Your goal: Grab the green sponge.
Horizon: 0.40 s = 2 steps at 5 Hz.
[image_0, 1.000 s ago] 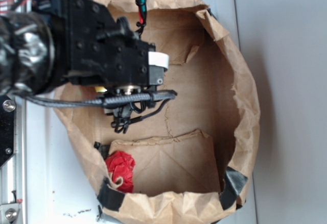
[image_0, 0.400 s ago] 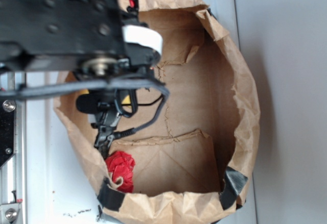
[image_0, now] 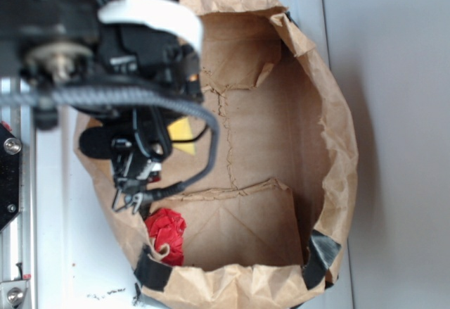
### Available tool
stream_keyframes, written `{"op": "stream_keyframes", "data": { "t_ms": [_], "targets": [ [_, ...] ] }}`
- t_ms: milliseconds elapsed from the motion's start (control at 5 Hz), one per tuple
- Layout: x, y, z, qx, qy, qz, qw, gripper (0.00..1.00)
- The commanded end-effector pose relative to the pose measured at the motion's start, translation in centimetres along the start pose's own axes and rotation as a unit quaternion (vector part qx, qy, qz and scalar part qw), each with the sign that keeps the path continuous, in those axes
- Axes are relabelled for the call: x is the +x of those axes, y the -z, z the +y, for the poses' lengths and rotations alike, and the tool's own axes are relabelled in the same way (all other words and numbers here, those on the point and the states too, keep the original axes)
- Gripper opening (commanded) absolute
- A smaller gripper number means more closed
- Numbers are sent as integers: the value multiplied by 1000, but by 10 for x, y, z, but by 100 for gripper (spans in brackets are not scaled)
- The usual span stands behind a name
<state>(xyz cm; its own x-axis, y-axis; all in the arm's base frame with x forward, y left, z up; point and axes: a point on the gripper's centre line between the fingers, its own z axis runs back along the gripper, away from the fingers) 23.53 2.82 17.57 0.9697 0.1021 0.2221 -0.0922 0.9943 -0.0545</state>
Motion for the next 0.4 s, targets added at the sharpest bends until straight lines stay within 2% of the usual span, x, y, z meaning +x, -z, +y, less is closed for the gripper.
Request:
{"op": "stream_keyframes", "data": {
  "t_ms": [0, 200],
  "targets": [
    [19, -46, -5, -1, 1, -30, 1000, 0],
    [20, -43, -6, 10, 0, -30, 999, 0]
  ]
}}
